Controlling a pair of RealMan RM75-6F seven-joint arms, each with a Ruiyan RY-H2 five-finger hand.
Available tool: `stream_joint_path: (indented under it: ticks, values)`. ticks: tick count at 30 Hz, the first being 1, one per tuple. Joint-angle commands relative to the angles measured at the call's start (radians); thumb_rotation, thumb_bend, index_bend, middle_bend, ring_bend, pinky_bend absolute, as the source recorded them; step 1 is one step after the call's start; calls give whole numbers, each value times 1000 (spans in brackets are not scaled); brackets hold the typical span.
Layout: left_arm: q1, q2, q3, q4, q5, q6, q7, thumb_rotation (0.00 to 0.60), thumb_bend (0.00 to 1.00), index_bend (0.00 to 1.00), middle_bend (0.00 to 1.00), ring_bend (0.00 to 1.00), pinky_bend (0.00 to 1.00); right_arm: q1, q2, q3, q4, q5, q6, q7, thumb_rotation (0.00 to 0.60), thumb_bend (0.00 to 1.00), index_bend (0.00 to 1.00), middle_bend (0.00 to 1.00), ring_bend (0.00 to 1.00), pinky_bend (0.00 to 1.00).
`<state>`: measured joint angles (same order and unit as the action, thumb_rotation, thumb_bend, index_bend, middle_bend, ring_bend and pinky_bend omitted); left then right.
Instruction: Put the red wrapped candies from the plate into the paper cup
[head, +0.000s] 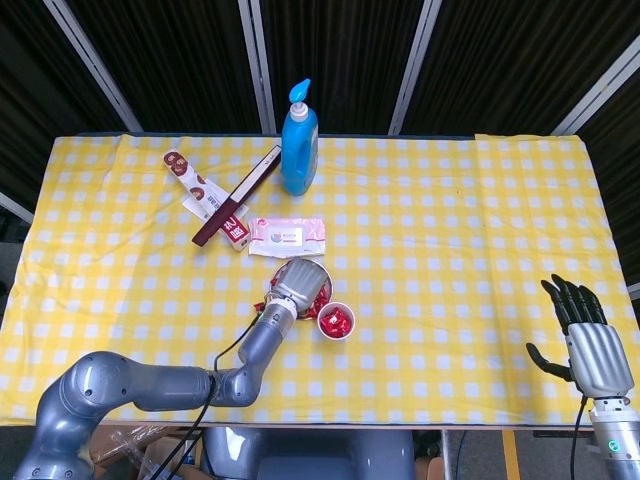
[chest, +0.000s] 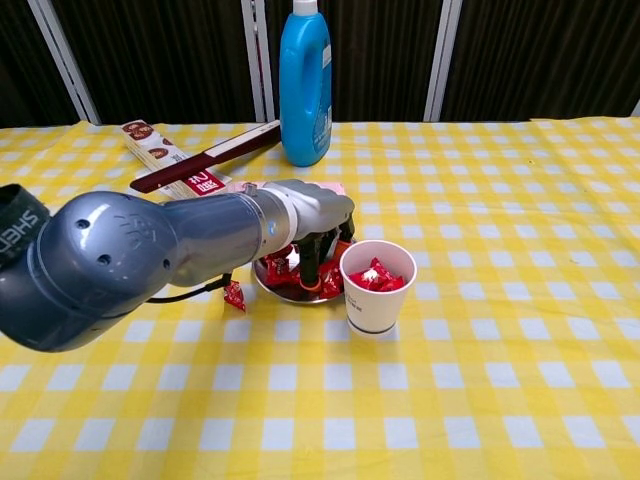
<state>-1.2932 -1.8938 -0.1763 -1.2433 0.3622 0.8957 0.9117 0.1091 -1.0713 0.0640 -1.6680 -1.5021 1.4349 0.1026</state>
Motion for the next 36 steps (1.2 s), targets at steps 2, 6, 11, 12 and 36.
stream_joint_path:
  ticks: [2, 6, 11, 12, 36]
  values:
    - [9, 4, 4, -7, 3, 6, 0, 600, 295, 503, 555, 870, 930, 0, -1, 0, 0, 0, 1, -3, 600, 356, 0, 0, 0, 0]
    - [23, 11, 11, -20, 15, 17, -4, 600, 339, 554, 641, 872, 930, -1, -3, 0, 1, 1, 2, -8, 600, 356, 0, 0, 0, 0]
    - [38, 23, 12, -32, 38, 33, -12, 600, 366, 573, 666, 874, 930, -1, -5, 0, 1, 3, 2, -12, 600, 356, 0, 0, 0, 0]
    - [41, 28, 11, -35, 44, 37, -13, 600, 367, 573, 667, 874, 930, -1, -5, 1, 1, 3, 2, -12, 600, 356, 0, 0, 0, 0]
    - [74, 183, -64, -249, 121, 122, -50, 600, 377, 575, 664, 874, 930, -1, -11, 2, 5, 5, 5, -23, 600, 356, 0, 0, 0, 0]
